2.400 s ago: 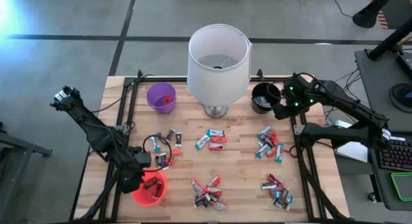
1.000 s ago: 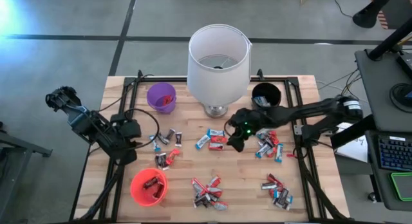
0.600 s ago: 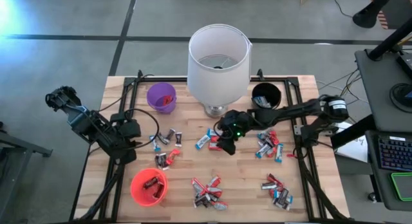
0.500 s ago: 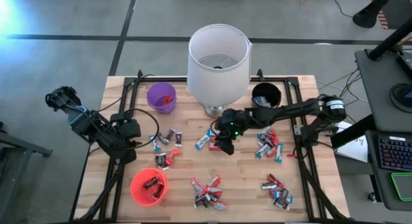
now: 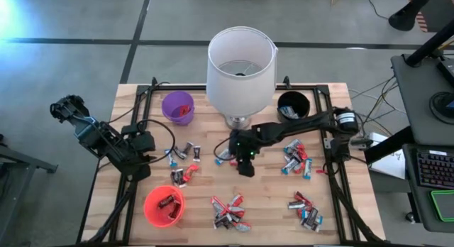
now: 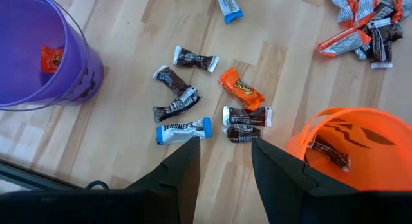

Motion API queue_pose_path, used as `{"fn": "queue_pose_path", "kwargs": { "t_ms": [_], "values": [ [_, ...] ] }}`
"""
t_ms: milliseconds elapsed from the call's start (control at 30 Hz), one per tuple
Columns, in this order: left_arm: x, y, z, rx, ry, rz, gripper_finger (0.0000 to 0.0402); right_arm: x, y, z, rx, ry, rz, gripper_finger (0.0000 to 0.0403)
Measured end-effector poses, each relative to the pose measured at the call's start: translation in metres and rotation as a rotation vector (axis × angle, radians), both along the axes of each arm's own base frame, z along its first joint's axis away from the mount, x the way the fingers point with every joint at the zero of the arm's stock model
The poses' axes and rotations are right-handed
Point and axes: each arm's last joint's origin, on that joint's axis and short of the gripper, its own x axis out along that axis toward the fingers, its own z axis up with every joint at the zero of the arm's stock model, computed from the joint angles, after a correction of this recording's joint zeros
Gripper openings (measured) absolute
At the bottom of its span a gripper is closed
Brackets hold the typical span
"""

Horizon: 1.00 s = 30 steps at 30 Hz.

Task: Sort candy
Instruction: Put the orange chocolate into the purple bucket

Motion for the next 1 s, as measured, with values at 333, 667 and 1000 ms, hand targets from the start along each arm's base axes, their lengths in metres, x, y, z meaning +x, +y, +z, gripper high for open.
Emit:
{"fn": "queue_pose_path", "kwargs": {
  "t_ms": [333,667,1000],
  "values": [
    [0.0,0.0,0.0,0.0,0.0,0.0,0.0123,0.006,-0.001,-0.029,-0.071,0.062,0.018,0.0192],
    [0.0,0.0,0.0,0.0,0.001,0.0,0.0123,0.003,-0.003,-0.024,-0.141,0.064,-0.011,0.0192],
    [0.0,0.0,0.0,0.002,0.002,-0.003,0.0123,-0.004,-0.005,-0.033,-0.182,0.126,-0.033,0.0192]
  ]
}}
